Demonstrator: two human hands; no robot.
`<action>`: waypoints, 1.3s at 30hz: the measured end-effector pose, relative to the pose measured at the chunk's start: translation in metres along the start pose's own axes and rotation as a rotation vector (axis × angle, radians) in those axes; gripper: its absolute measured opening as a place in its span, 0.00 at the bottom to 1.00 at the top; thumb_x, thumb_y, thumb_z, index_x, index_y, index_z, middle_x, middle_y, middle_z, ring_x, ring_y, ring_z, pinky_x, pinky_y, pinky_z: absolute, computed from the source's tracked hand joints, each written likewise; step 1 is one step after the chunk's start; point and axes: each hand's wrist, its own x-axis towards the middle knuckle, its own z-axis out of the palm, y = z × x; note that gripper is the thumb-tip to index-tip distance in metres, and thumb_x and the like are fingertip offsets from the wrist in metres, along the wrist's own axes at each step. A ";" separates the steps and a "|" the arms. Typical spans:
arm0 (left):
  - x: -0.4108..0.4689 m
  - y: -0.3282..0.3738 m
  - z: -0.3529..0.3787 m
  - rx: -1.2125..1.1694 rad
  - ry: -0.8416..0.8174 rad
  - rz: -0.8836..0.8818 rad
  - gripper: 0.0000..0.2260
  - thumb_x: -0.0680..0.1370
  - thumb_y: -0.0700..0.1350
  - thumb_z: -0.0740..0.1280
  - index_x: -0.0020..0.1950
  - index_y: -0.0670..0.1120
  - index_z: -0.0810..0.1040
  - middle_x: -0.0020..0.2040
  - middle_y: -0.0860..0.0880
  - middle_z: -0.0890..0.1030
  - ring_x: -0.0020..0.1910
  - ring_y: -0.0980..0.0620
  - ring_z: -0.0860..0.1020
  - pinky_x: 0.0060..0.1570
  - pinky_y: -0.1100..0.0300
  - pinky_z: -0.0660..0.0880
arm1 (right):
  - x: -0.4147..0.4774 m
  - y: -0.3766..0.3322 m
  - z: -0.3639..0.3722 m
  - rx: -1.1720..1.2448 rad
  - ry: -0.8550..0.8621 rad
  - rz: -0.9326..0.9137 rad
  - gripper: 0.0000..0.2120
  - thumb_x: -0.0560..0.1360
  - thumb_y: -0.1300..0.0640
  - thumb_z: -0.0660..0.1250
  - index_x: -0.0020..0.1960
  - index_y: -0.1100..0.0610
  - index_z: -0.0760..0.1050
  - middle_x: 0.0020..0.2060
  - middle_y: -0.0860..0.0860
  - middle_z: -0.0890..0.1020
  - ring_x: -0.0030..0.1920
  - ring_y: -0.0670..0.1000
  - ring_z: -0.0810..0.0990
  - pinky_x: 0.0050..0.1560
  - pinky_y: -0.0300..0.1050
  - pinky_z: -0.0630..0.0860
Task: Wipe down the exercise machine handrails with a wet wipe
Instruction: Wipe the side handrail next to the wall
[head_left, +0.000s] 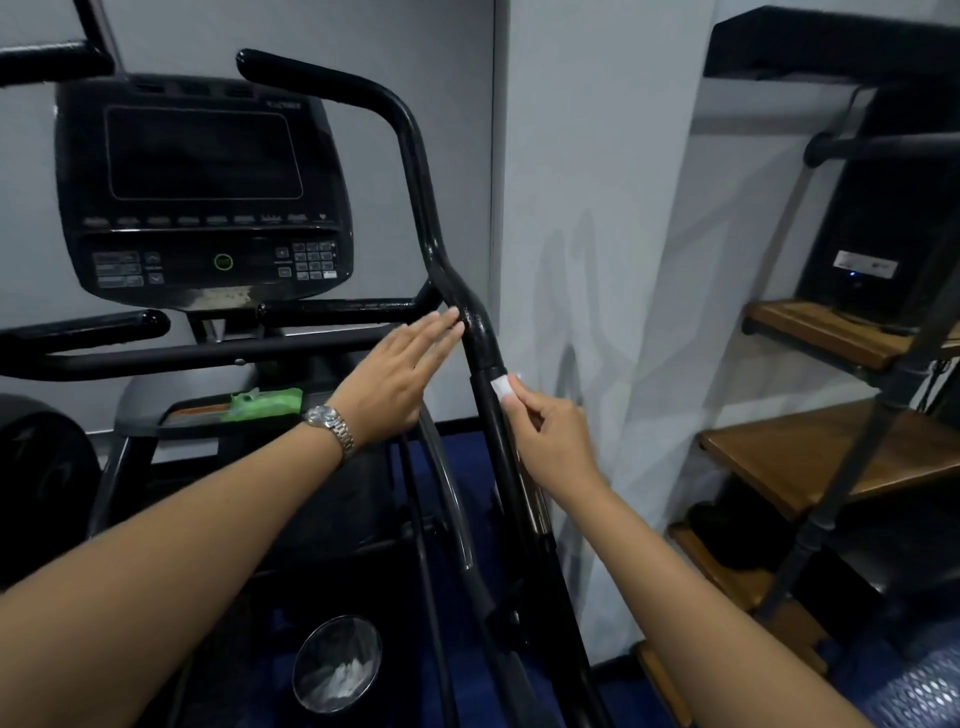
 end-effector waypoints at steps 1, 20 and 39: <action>0.005 -0.005 -0.003 0.011 -0.003 -0.035 0.40 0.67 0.34 0.62 0.77 0.42 0.50 0.77 0.43 0.52 0.76 0.45 0.54 0.71 0.45 0.60 | 0.006 -0.003 0.003 -0.009 0.017 -0.011 0.17 0.79 0.51 0.62 0.66 0.54 0.75 0.24 0.46 0.71 0.26 0.43 0.65 0.32 0.40 0.67; 0.061 -0.040 0.011 -0.434 0.089 -0.170 0.20 0.83 0.49 0.53 0.74 0.45 0.64 0.71 0.48 0.69 0.68 0.50 0.68 0.72 0.49 0.56 | -0.004 -0.010 0.000 -0.012 0.093 -0.046 0.24 0.80 0.50 0.62 0.27 0.53 0.75 0.28 0.42 0.82 0.19 0.44 0.68 0.23 0.41 0.62; 0.065 -0.034 0.011 -0.455 0.126 -0.217 0.19 0.81 0.39 0.56 0.72 0.44 0.66 0.69 0.47 0.70 0.66 0.47 0.70 0.70 0.47 0.62 | -0.003 0.005 0.002 0.225 0.057 -0.008 0.09 0.79 0.51 0.63 0.52 0.43 0.82 0.46 0.56 0.85 0.35 0.44 0.82 0.36 0.42 0.78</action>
